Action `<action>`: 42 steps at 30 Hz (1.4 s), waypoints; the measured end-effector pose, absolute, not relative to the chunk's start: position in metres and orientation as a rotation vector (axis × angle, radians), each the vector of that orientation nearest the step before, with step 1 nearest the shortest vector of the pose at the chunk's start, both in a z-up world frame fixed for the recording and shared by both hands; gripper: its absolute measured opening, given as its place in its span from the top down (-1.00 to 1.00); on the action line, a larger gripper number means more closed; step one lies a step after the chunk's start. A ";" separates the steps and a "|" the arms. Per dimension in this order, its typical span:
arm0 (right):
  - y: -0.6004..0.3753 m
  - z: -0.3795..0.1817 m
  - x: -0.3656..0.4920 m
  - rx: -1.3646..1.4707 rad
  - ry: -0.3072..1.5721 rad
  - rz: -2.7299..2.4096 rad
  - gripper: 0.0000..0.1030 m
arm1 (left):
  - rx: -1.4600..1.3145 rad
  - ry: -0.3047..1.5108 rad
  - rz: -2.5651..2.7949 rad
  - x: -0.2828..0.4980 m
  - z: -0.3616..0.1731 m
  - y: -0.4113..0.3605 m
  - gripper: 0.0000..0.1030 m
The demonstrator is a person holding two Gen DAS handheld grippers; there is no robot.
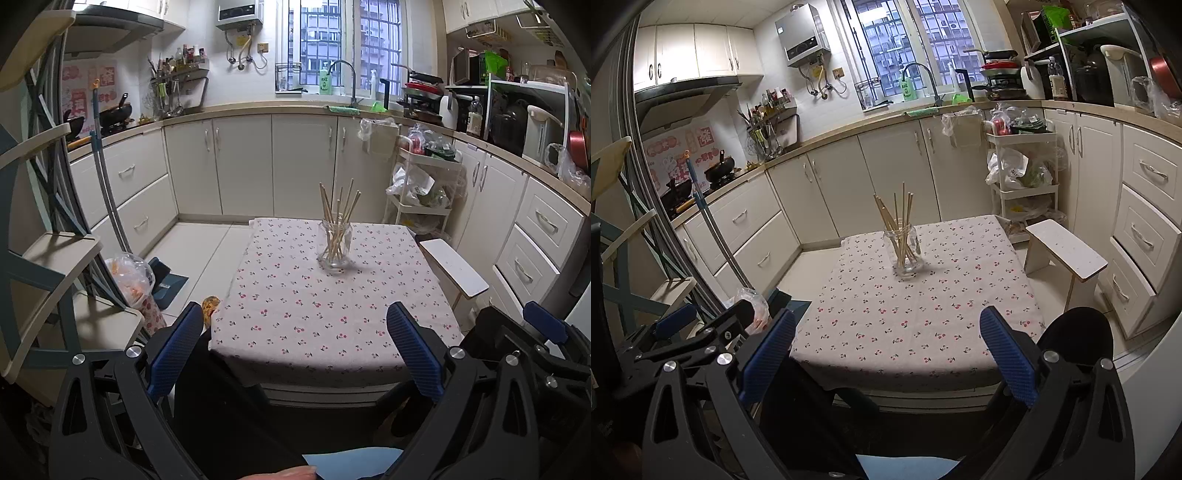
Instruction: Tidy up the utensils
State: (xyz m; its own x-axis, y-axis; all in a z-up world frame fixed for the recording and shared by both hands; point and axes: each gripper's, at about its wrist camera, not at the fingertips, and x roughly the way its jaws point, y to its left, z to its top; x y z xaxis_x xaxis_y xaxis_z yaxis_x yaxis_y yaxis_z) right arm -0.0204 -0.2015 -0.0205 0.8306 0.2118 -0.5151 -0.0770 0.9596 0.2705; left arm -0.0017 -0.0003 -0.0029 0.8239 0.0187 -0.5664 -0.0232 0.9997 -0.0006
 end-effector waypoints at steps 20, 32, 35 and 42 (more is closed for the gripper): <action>-0.206 -0.018 -0.021 0.244 0.562 0.151 -0.86 | -0.019 0.601 0.015 -0.003 -0.004 0.000 -0.85; -0.206 -0.019 -0.018 0.248 0.573 0.144 -0.86 | -0.018 0.630 0.013 0.005 -0.012 0.002 -0.85; -0.206 -0.020 -0.016 0.250 0.577 0.141 -0.86 | -0.025 0.652 0.016 0.010 -0.015 0.004 -0.85; -0.206 -0.020 -0.015 0.250 0.573 0.141 -0.86 | -0.041 0.623 0.010 0.006 -0.018 0.009 -0.85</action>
